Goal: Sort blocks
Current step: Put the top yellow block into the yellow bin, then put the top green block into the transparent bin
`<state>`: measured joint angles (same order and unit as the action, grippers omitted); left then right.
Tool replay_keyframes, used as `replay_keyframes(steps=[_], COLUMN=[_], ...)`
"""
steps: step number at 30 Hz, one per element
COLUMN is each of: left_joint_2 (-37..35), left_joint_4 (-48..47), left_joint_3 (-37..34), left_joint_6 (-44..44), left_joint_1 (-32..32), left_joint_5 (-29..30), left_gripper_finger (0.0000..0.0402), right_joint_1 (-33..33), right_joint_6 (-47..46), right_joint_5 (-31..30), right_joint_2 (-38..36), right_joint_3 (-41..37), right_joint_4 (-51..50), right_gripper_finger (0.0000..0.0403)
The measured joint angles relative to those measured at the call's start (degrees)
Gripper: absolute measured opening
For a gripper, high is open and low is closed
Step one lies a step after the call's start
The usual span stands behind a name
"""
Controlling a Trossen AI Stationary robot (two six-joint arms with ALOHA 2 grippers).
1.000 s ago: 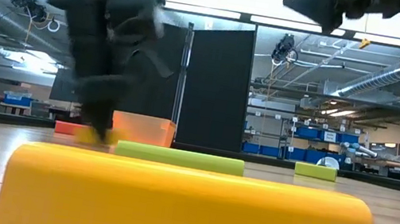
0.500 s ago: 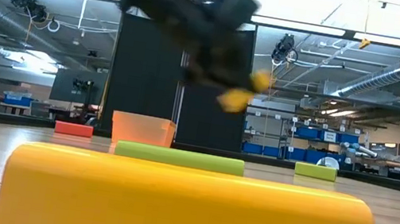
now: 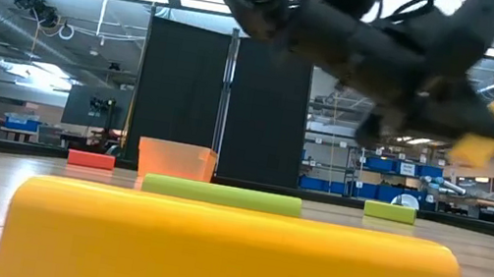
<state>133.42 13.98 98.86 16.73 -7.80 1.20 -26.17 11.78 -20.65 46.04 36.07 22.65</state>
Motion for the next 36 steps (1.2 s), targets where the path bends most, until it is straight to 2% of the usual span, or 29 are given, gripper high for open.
replay_keyframes(steps=[6, 14, 23, 27, 31, 34, 36], left_joint_2=[5.9, 7.0, 7.0, 7.0, 6.8, 5.9, 4.0], left_joint_4=[-0.1, -0.6, -2.3, -2.1, -0.8, 0.6, 3.7], left_joint_3=[8.7, 10.9, 10.8, 10.8, 10.7, 10.1, 7.0], left_joint_6=[0.0, 0.2, 0.3, -1.3, -2.2, -2.7, -2.9], left_joint_1=[-1.7, -2.1, -2.9, -3.2, -3.2, -3.1, -3.1], left_joint_5=[-1.5, -3.8, -4.0, -5.2, -5.2, -5.2, -5.0], left_gripper_finger=[0.0064, 0.0069, 0.017, 0.0194, 0.0188, 0.0164, 0.0144], right_joint_1=[-0.1, -0.1, -0.1, -0.1, -0.1, -0.1, -0.1], right_joint_6=[0.0, -0.2, -0.5, -1.4, -1.8, -3.2, -4.5], right_joint_5=[-0.5, -0.5, -0.7, -0.8, -2.7, -7.0, -9.8], right_joint_2=[-0.4, -0.3, -0.3, -0.3, -0.3, -0.3, -0.3], right_joint_3=[0.0, 0.0, 0.0, 0.0, 0.0, -0.1, -0.1], right_joint_4=[0.2, 0.0, 0.1, 0.2, -0.4, -2.6, -4.7], right_gripper_finger=[0.0261, 0.0261, 0.0261, 0.0261, 0.0261, 0.0261, 0.0261])
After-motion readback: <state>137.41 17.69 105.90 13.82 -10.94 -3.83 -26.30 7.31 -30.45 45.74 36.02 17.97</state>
